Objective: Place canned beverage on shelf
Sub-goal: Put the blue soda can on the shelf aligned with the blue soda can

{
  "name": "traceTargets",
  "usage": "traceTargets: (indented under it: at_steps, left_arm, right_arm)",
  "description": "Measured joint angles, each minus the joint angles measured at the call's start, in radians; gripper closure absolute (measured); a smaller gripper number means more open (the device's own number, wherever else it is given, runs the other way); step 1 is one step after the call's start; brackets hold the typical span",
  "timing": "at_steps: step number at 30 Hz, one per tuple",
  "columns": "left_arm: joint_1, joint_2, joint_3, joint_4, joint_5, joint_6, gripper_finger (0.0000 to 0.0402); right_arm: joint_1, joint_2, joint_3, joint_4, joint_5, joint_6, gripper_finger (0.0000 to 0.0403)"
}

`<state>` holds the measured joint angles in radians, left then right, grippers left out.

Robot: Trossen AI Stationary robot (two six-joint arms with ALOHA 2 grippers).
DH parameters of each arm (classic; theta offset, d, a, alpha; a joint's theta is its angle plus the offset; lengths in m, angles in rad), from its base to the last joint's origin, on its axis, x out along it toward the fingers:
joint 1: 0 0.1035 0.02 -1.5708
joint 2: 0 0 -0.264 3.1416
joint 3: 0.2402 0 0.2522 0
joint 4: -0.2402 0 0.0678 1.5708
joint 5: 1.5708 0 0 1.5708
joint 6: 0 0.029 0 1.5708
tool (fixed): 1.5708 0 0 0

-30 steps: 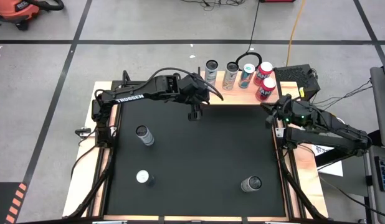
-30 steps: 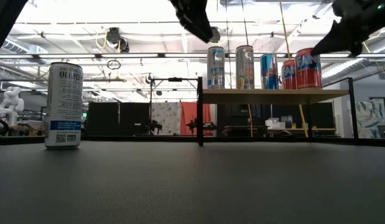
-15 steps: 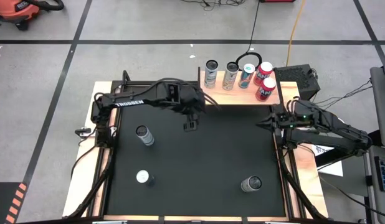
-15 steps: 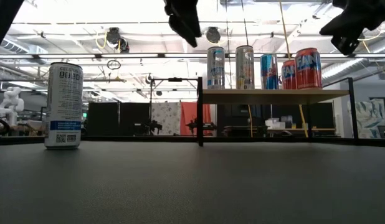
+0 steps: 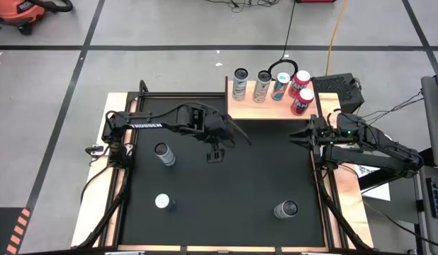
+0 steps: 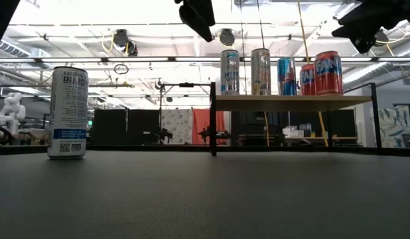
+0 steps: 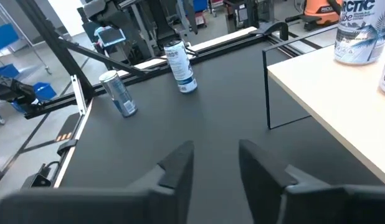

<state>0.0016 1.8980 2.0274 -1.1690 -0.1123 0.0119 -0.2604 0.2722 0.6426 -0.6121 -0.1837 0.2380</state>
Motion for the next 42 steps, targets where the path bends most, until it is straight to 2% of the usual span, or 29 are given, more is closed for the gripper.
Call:
traceTargets:
  at_steps: [9,16,23,33,36,39,42]
  left_arm:
    - [-0.02,0.0,0.0,-0.089,0.0,-0.07,0.0017]
    - [-0.074,0.0,0.0,-0.185,0.007,-0.168,0.0017]
    - [-0.123,0.0,0.0,-0.225,0.008,-0.216,0.0017]
    - [-0.126,0.0,0.0,-0.223,0.015,-0.24,0.0017]
    - [-0.125,0.0,0.0,-0.27,0.124,-0.249,0.0017]
    - [-0.136,0.0,0.0,-0.333,0.259,-0.335,0.0017]
    - [-0.157,0.0,0.0,-0.37,0.297,-0.431,0.0017]
  right_arm:
    - [0.0,0.0,0.0,-0.029,0.0,-0.043,0.0182]
    - [0.0,0.0,0.0,-0.028,0.001,-0.037,0.0133]
    - [0.0,0.0,0.0,-0.028,0.001,0.043,0.0124]
    - [0.0,0.0,0.0,-0.028,0.001,0.038,0.0124]
    - [0.0,0.0,0.0,-0.028,0.002,0.038,0.0124]
    - [0.0,0.0,0.0,-0.028,0.003,0.038,0.0124]
    - [0.0,0.0,0.0,-0.028,0.002,0.038,0.0124]
